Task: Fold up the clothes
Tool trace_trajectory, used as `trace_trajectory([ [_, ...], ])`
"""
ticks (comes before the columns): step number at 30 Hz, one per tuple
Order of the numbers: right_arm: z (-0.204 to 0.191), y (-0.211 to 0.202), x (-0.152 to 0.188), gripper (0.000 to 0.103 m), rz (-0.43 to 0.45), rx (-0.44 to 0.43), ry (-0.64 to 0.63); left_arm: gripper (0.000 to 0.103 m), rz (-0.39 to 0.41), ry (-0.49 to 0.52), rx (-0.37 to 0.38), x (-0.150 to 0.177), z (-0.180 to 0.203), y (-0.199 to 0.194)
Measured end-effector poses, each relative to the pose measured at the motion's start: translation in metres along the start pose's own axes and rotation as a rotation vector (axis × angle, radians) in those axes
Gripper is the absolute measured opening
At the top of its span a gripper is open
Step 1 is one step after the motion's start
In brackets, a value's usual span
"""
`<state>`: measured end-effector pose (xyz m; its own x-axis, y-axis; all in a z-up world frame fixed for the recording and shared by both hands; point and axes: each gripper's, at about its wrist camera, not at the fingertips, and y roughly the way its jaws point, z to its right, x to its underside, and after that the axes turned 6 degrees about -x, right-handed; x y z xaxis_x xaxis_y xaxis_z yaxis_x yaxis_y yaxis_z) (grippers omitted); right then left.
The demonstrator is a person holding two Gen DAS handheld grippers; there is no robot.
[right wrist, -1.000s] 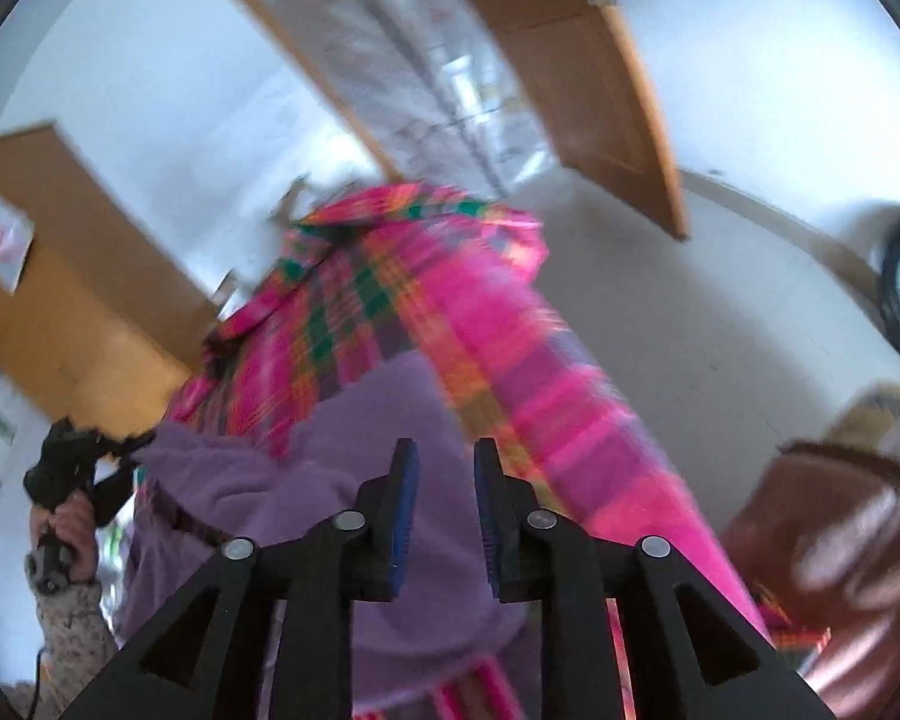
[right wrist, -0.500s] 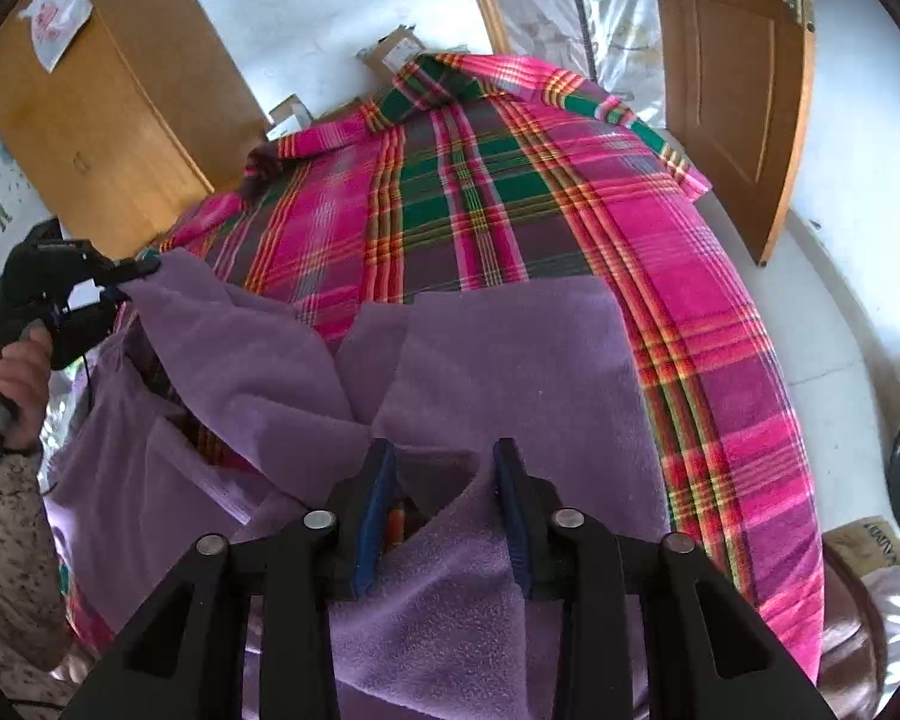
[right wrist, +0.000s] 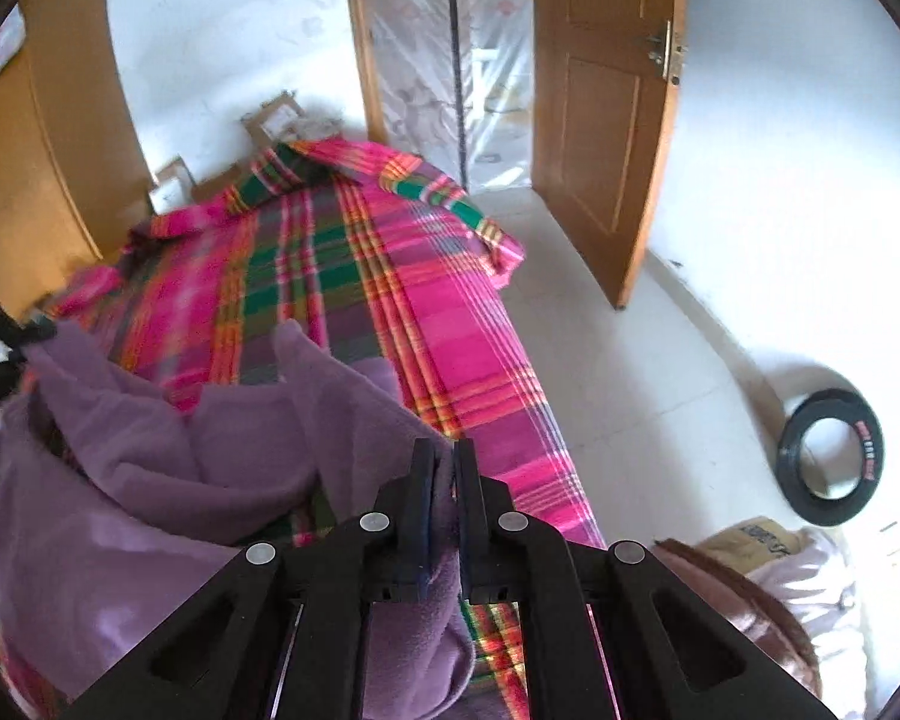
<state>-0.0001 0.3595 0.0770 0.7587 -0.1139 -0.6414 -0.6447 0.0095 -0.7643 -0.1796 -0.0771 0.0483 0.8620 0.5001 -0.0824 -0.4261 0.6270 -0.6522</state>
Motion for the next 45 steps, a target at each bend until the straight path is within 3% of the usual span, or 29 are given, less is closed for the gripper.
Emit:
trace_trajectory([
  [6,-0.016,-0.008,-0.008,0.013,0.002,-0.011,-0.074,0.005,0.009,0.007,0.016,-0.001,0.009,-0.003],
  [9,-0.028,-0.015,-0.018,0.027,0.070,-0.108,-0.060,0.005,0.016,0.006,0.031,-0.003,0.013,-0.005],
  [12,-0.052,-0.014,-0.026,0.034,0.091,-0.321,-0.086,0.005,0.012,0.007,0.036,-0.005,0.018,-0.001],
  [15,-0.088,0.005,-0.027,0.035,0.037,-0.449,-0.197,0.005,0.014,0.021,0.036,-0.007,0.026,0.001],
  [17,-0.106,0.018,-0.022,0.039,-0.005,-0.479,-0.252,0.005,0.011,0.031,0.032,-0.009,0.031,0.003],
  [18,-0.114,0.023,-0.019,0.044,-0.021,-0.482,-0.276,0.005,0.012,0.032,0.031,-0.010,0.033,0.005],
  [19,-0.121,0.029,-0.015,0.060,-0.038,-0.486,-0.299,0.005,0.013,0.037,0.028,-0.011,0.035,0.007],
  [20,-0.129,0.035,-0.012,0.066,-0.054,-0.489,-0.323,0.005,0.012,0.042,0.027,-0.011,0.038,0.008],
  [22,-0.144,0.046,-0.006,0.066,-0.084,-0.485,-0.369,0.005,0.009,0.054,0.026,-0.012,0.043,0.010],
  [27,-0.149,0.062,-0.014,0.064,-0.117,-0.340,-0.409,0.005,0.005,0.082,0.021,-0.016,0.054,0.016],
  [28,-0.146,0.064,-0.018,0.052,-0.125,-0.329,-0.397,0.005,0.007,0.086,0.019,-0.017,0.056,0.017],
  [29,-0.142,0.066,-0.023,0.032,-0.130,-0.320,-0.380,0.005,0.005,0.088,0.017,-0.018,0.057,0.018],
  [32,-0.132,0.067,-0.033,0.014,-0.113,-0.296,-0.336,0.005,-0.001,0.087,0.011,-0.021,0.058,0.022],
  [36,-0.122,0.060,-0.053,0.012,-0.048,-0.228,-0.335,0.005,0.002,0.091,-0.001,-0.025,0.058,0.027],
  [40,-0.113,0.069,-0.089,0.012,0.028,-0.105,-0.339,0.005,-0.020,0.080,0.003,-0.027,0.059,0.038],
  [45,-0.105,0.076,-0.126,0.012,0.108,-0.039,-0.330,0.005,-0.045,0.094,0.005,-0.030,0.064,0.051],
])
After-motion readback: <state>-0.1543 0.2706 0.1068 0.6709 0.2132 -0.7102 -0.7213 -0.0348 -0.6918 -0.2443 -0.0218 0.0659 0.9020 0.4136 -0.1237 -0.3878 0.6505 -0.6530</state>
